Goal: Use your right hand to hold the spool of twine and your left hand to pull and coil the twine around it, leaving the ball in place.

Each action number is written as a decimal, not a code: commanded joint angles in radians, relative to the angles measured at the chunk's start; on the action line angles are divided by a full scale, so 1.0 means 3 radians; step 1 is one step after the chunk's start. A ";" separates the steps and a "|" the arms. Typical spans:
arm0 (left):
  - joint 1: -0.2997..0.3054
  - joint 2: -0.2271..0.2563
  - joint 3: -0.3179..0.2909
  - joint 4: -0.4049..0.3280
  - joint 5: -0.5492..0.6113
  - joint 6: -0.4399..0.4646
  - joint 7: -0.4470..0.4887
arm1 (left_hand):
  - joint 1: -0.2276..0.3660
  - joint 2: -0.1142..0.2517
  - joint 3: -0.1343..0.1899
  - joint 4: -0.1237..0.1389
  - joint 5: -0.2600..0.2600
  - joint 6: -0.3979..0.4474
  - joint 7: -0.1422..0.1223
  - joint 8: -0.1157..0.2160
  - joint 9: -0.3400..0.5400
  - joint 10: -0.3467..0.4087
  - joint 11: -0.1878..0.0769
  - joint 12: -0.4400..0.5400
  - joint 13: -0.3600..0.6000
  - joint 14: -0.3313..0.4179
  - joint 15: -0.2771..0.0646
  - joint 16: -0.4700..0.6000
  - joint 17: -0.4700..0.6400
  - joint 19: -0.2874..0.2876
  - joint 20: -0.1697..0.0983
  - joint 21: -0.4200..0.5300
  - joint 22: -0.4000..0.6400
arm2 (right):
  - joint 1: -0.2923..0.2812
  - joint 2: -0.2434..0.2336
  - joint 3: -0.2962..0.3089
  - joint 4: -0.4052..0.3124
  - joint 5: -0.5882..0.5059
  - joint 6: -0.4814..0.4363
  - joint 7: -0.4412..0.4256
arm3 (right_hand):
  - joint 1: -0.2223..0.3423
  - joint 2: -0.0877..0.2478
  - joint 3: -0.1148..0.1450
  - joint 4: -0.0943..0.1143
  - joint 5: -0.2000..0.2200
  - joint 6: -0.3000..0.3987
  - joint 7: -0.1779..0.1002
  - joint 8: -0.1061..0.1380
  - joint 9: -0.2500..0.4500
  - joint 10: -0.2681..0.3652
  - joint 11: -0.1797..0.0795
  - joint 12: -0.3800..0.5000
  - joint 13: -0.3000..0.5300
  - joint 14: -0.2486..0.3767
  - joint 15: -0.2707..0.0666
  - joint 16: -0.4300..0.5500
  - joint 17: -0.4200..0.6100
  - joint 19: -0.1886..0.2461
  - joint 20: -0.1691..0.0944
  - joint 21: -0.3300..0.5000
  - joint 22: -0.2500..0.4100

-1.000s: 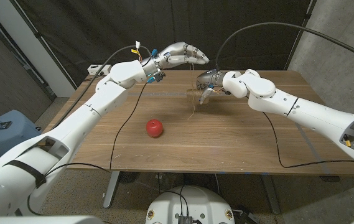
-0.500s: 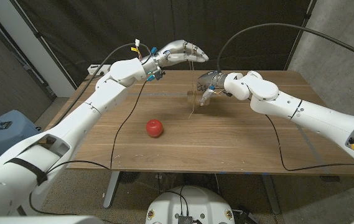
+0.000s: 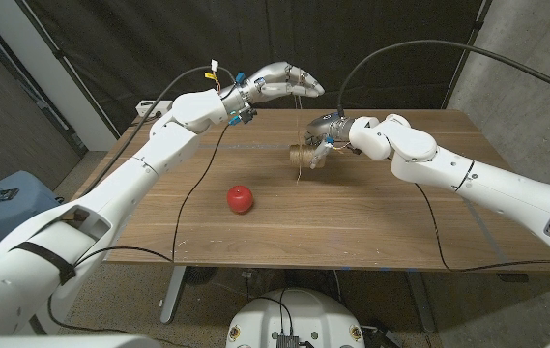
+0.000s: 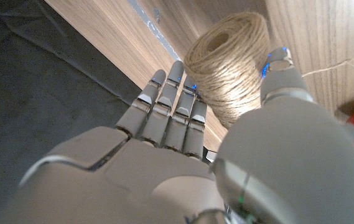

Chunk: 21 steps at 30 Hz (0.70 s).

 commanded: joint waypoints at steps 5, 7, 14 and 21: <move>-0.0070 -0.0013 0.0018 0.0113 0.0033 -0.0068 -0.0004 | 0.0000 0.0022 -0.0008 -0.0011 0.0027 -0.0011 0.0002 -0.0014 0.0006 0.0018 -0.0007 -0.0003 0.0011 0.0017 0.0015 -0.0009 0.0018 0.0016 0.0000 0.0004 0.0015 | -0.0079 -0.0082 0.0027 -0.0216 -0.0025 0.0051 0.0046 | 0.0403 0.0425 -0.0014 0.0007 0.0023 0.0564 -0.0532 0.0022 0.0021 0.0458 -0.0427 0.0024 0.0014 0.0034 -0.0495 -0.0028 0.0006 0.0030 -0.0002 -0.0012 0.0005; -0.0075 -0.0015 0.0021 0.0126 0.0034 -0.0073 -0.0007 | 0.0001 0.0025 -0.0007 -0.0010 0.0027 -0.0007 0.0007 -0.0013 0.0006 0.0016 -0.0008 -0.0005 0.0012 0.0014 0.0014 -0.0010 0.0020 0.0016 0.0000 0.0004 0.0015 | -0.0097 -0.0094 0.0034 -0.0251 -0.0031 0.0045 0.0051 | 0.0405 0.0424 -0.0015 0.0005 0.0023 0.0562 -0.0532 0.0021 0.0021 0.0459 -0.0429 0.0024 0.0015 0.0033 -0.0497 -0.0029 0.0006 0.0031 -0.0003 -0.0012 0.0005; -0.0094 -0.0028 0.0034 0.0170 0.0031 -0.0106 -0.0025 | -0.0002 0.0026 -0.0007 -0.0009 0.0027 -0.0006 -0.0001 -0.0014 0.0006 0.0019 -0.0009 -0.0007 0.0015 0.0016 0.0015 -0.0012 0.0018 0.0017 0.0000 0.0005 0.0015 | -0.0156 -0.0139 0.0067 -0.0373 -0.0050 0.0034 0.0049 | 0.0405 0.0429 -0.0024 0.0008 0.0022 0.0566 -0.0537 0.0023 0.0022 0.0466 -0.0430 0.0023 0.0014 0.0046 -0.0495 -0.0021 0.0016 0.0031 -0.0002 -0.0012 0.0005; -0.0090 -0.0025 0.0033 0.0178 0.0024 -0.0107 -0.0018 | -0.0003 0.0023 -0.0004 -0.0010 0.0027 -0.0003 0.0004 -0.0014 0.0006 0.0017 -0.0006 -0.0011 0.0018 0.0018 0.0018 -0.0017 0.0014 0.0017 0.0001 0.0005 0.0015 | -0.0185 -0.0162 0.0104 -0.0460 -0.0074 0.0033 0.0041 | 0.0409 0.0431 -0.0029 0.0007 0.0022 0.0576 -0.0536 0.0027 0.0022 0.0475 -0.0424 0.0021 0.0011 0.0051 -0.0497 -0.0021 0.0020 0.0032 -0.0002 -0.0012 0.0005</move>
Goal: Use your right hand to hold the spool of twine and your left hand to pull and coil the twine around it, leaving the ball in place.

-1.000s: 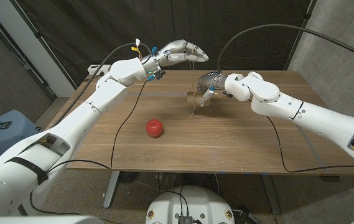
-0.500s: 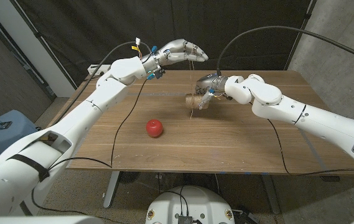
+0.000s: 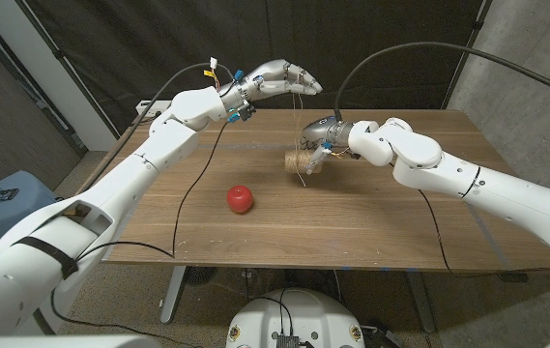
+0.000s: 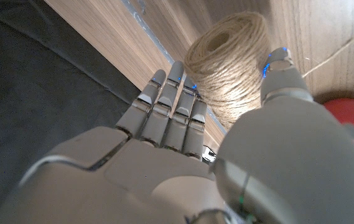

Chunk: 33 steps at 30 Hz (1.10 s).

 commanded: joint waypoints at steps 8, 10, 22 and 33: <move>0.0004 0.0004 0.0001 0.0031 -0.0001 -0.0021 0.0019 | 0.0001 0.0030 -0.0001 -0.0011 0.0029 -0.0008 0.0001 -0.0017 0.0007 0.0020 -0.0001 -0.0014 0.0022 0.0016 0.0012 -0.0005 0.0016 0.0017 -0.0002 0.0005 0.0015 | -0.0086 -0.0078 0.0086 -0.0238 -0.0057 -0.0021 0.0024 | 0.0416 0.0431 -0.0016 -0.0007 0.0021 0.0580 -0.0526 0.0020 0.0003 0.0477 -0.0421 0.0009 0.0017 0.0027 -0.0479 -0.0011 -0.0001 0.0034 -0.0001 -0.0012 0.0005; 0.0008 0.0007 0.0002 0.0028 -0.0001 -0.0018 0.0021 | -0.0002 0.0033 -0.0003 -0.0008 0.0028 -0.0005 -0.0002 -0.0016 0.0007 0.0014 0.0000 -0.0018 0.0024 0.0020 0.0009 -0.0001 0.0019 0.0018 -0.0002 0.0005 0.0015 | -0.0094 -0.0094 0.0098 -0.0266 -0.0061 -0.0030 0.0030 | 0.0417 0.0432 -0.0012 -0.0007 0.0022 0.0582 -0.0525 0.0021 0.0003 0.0477 -0.0423 0.0007 0.0017 0.0027 -0.0477 -0.0017 -0.0006 0.0033 -0.0001 -0.0012 0.0005; 0.0020 0.0018 0.0006 -0.0002 0.0004 -0.0016 0.0030 | -0.0003 0.0037 0.0001 -0.0008 0.0030 -0.0006 0.0001 -0.0019 0.0007 0.0025 -0.0003 -0.0019 0.0029 0.0011 0.0009 -0.0011 0.0017 0.0019 -0.0001 0.0005 0.0015 | -0.0148 -0.0188 0.0163 -0.0432 -0.0106 -0.0052 0.0064 | 0.0416 0.0432 0.0002 -0.0007 0.0029 0.0596 -0.0524 0.0027 0.0000 0.0484 -0.0429 0.0008 0.0022 0.0040 -0.0474 -0.0039 -0.0026 0.0035 0.0003 -0.0013 0.0004; 0.0021 0.0029 0.0012 -0.0024 0.0010 -0.0009 0.0034 | -0.0002 0.0041 0.0005 -0.0009 0.0032 -0.0006 0.0001 -0.0021 0.0007 0.0024 -0.0005 -0.0025 0.0035 0.0018 0.0015 -0.0012 0.0016 0.0017 -0.0001 0.0005 0.0015 | -0.0224 -0.0295 0.0246 -0.0607 -0.0144 -0.0097 0.0079 | 0.0424 0.0433 0.0018 -0.0011 0.0036 0.0601 -0.0530 0.0030 -0.0003 0.0503 -0.0423 0.0007 0.0019 0.0068 -0.0480 -0.0053 -0.0042 0.0047 0.0024 -0.0010 0.0004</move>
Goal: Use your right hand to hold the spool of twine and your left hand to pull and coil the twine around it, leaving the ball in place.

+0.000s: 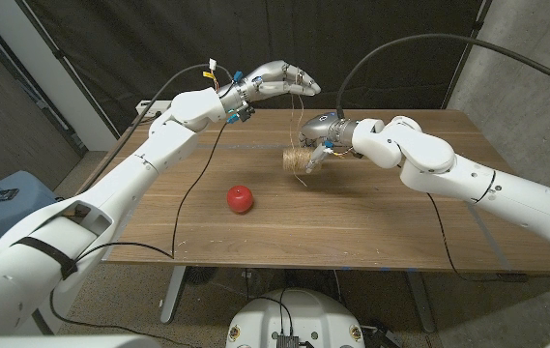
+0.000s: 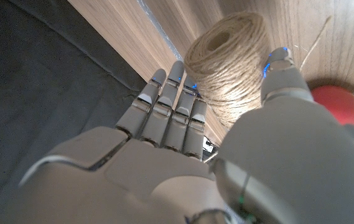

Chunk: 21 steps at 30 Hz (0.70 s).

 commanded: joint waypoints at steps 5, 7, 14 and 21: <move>-0.0005 0.0017 0.0013 -0.0032 0.0025 0.0007 0.0010 | 0.0012 0.0029 0.0006 -0.0010 0.0032 -0.0001 0.0003 -0.0020 0.0008 0.0026 -0.0007 -0.0013 0.0022 0.0020 0.0013 0.0000 0.0017 0.0018 -0.0005 0.0005 0.0015 | -0.0128 -0.0167 0.0110 -0.0282 -0.0085 -0.0071 0.0031 | 0.0420 0.0435 0.0020 -0.0012 0.0024 0.0572 -0.0557 0.0030 0.0016 0.0463 -0.0440 0.0020 0.0016 0.0043 -0.0482 -0.0007 -0.0007 0.0024 0.0001 -0.0011 0.0011; -0.0008 0.0020 0.0015 -0.0035 0.0033 0.0009 0.0017 | 0.0013 0.0028 0.0006 -0.0011 0.0032 0.0000 0.0003 -0.0020 0.0008 0.0028 -0.0010 -0.0013 0.0022 0.0020 0.0013 0.0000 0.0017 0.0018 -0.0005 0.0005 0.0015 | -0.0150 -0.0186 0.0126 -0.0315 -0.0077 -0.0079 0.0037 | 0.0420 0.0433 0.0021 -0.0013 0.0024 0.0573 -0.0557 0.0031 0.0015 0.0465 -0.0443 0.0021 0.0017 0.0043 -0.0482 -0.0010 -0.0010 0.0024 0.0001 -0.0012 0.0011; -0.0020 0.0029 0.0024 -0.0031 0.0045 0.0023 0.0024 | 0.0012 0.0029 0.0008 -0.0011 0.0032 -0.0008 0.0006 -0.0024 0.0008 0.0029 -0.0019 -0.0017 0.0026 0.0021 0.0014 -0.0003 0.0016 0.0018 -0.0004 0.0005 0.0015 | -0.0219 -0.0251 0.0181 -0.0398 -0.0060 -0.0120 0.0067 | 0.0423 0.0431 0.0024 -0.0014 0.0026 0.0571 -0.0558 0.0031 0.0015 0.0459 -0.0441 0.0018 0.0022 0.0049 -0.0485 -0.0016 -0.0014 0.0024 0.0002 -0.0013 0.0011; -0.0027 0.0041 0.0030 -0.0031 0.0069 0.0028 0.0045 | 0.0013 0.0032 0.0010 -0.0011 0.0033 -0.0006 0.0002 -0.0025 0.0008 0.0034 -0.0003 -0.0018 0.0029 0.0017 0.0017 -0.0006 0.0018 0.0018 -0.0002 0.0004 0.0015 | -0.0277 -0.0292 0.0221 -0.0445 -0.0035 -0.0152 0.0076 | 0.0426 0.0430 0.0027 -0.0015 0.0027 0.0571 -0.0557 0.0032 0.0014 0.0459 -0.0444 0.0013 0.0022 0.0058 -0.0483 -0.0020 -0.0018 0.0024 0.0001 -0.0014 0.0011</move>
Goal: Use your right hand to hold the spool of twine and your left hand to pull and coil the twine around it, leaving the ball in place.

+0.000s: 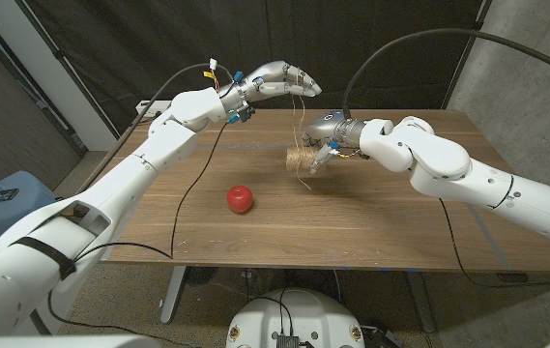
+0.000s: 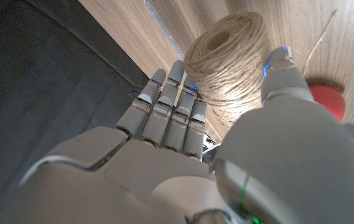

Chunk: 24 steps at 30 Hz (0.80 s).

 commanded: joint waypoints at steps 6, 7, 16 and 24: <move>-0.0017 0.0031 0.0013 -0.0014 0.0042 0.0031 0.0043 | 0.0015 0.0029 0.0011 -0.0014 0.0033 -0.0004 -0.0001 -0.0001 0.0008 0.0013 0.0003 -0.0025 0.0016 0.0024 0.0017 -0.0006 0.0017 0.0017 -0.0002 0.0004 0.0015 | -0.0150 -0.0133 0.0102 -0.0152 0.0071 -0.0073 0.0039 | 0.0416 0.0435 0.0014 -0.0003 0.0015 0.0567 -0.0554 0.0018 0.0012 0.0451 -0.0440 0.0019 0.0012 0.0043 -0.0477 -0.0024 -0.0005 0.0025 -0.0001 -0.0014 0.0011; -0.0017 0.0032 0.0015 -0.0013 0.0045 0.0030 0.0045 | 0.0014 0.0031 0.0011 -0.0012 0.0033 -0.0004 0.0002 -0.0001 0.0008 0.0018 0.0003 -0.0023 0.0017 0.0023 0.0017 -0.0006 0.0017 0.0017 -0.0004 0.0004 0.0015 | -0.0161 -0.0142 0.0112 -0.0161 0.0090 -0.0077 0.0038 | 0.0418 0.0435 0.0014 -0.0004 0.0015 0.0563 -0.0555 0.0016 0.0012 0.0448 -0.0439 0.0018 0.0013 0.0043 -0.0479 -0.0025 -0.0005 0.0024 0.0000 -0.0015 0.0011; -0.0041 0.0030 0.0033 0.0018 0.0057 0.0020 0.0035 | 0.0009 0.0032 0.0010 -0.0010 0.0033 -0.0002 0.0001 -0.0002 0.0009 0.0014 0.0007 -0.0029 0.0020 0.0022 0.0015 -0.0008 0.0019 0.0016 -0.0002 0.0004 0.0015 | -0.0229 -0.0221 0.0163 -0.0260 0.0155 -0.0102 0.0057 | 0.0414 0.0434 0.0016 0.0000 0.0016 0.0558 -0.0562 0.0014 0.0011 0.0452 -0.0434 0.0011 0.0007 0.0046 -0.0475 -0.0031 -0.0008 0.0025 -0.0002 -0.0015 0.0011; -0.0055 0.0038 0.0042 0.0036 0.0079 0.0015 0.0052 | 0.0007 0.0032 0.0011 -0.0010 0.0033 -0.0007 0.0004 -0.0005 0.0009 0.0015 0.0001 -0.0032 0.0023 0.0023 0.0014 -0.0010 0.0019 0.0015 -0.0002 0.0003 0.0015 | -0.0295 -0.0292 0.0222 -0.0365 0.0183 -0.0170 0.0064 | 0.0419 0.0434 0.0016 -0.0002 0.0016 0.0557 -0.0555 0.0014 0.0010 0.0458 -0.0433 0.0009 0.0006 0.0052 -0.0480 -0.0030 -0.0007 0.0025 -0.0001 -0.0016 0.0011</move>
